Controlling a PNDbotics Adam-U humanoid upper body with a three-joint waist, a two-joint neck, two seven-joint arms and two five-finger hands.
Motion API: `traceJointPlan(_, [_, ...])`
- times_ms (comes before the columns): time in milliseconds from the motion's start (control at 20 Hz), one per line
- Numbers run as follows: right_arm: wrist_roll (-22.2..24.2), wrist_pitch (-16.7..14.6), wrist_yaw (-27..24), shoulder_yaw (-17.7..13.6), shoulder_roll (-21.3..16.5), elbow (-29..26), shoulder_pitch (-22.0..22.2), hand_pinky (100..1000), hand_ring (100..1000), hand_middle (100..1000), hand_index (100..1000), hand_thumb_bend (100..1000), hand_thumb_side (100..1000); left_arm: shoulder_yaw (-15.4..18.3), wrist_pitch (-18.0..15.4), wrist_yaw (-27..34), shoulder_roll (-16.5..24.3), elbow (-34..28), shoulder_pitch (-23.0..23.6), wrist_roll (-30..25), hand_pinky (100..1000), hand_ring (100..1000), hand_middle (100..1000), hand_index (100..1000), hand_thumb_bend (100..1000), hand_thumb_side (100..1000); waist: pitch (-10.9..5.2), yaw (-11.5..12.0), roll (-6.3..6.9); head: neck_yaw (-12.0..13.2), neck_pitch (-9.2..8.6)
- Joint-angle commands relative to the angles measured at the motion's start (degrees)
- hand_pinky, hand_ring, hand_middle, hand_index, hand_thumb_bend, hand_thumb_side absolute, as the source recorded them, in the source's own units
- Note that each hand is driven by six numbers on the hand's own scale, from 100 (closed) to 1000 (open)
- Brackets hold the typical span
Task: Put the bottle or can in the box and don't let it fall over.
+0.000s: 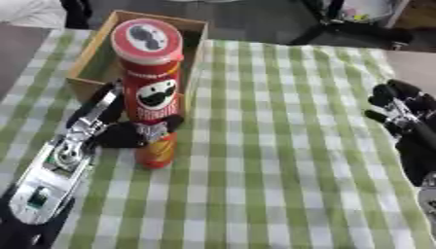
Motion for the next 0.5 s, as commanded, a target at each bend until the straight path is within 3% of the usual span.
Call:
traceJointPlan(50, [-0.06,-0.03,-0.35,-0.53,-0.76,-0.42,-0.38,736,756,752,729,491,241,0.37,0.6,1.54,0.38,-1.62,-0.69,-0.3,325,485,305,357,424,215,-1.16,0.03,0.13,0.05,-0.69])
traceJointPlan(300, [-0.04,-0.04,-0.4,-0.55,-0.67,-0.37,-0.3,735,755,750,729,489,236,0.29,1.57,3.11,0.19,-1.7,-0.37,-0.99,209,380,191,181,371,147,-1.19,0.08,0.08,0.07,-0.82])
traceJointPlan(450, [0.0,-0.02,-0.43,-0.56,-0.59,-0.33,-0.3,734,754,749,729,488,235,0.28,2.24,4.61,0.08,-1.67,-0.27,-1.47,217,383,167,152,398,138,-1.2,0.1,0.08,0.05,-0.94])
traceJointPlan(500, [0.0,-0.02,-0.42,-0.58,-0.57,-0.3,-0.28,734,752,747,729,486,233,0.3,2.39,5.07,0.08,-1.74,-0.22,-1.68,265,400,161,144,376,100,-1.2,0.1,0.09,0.04,-0.98])
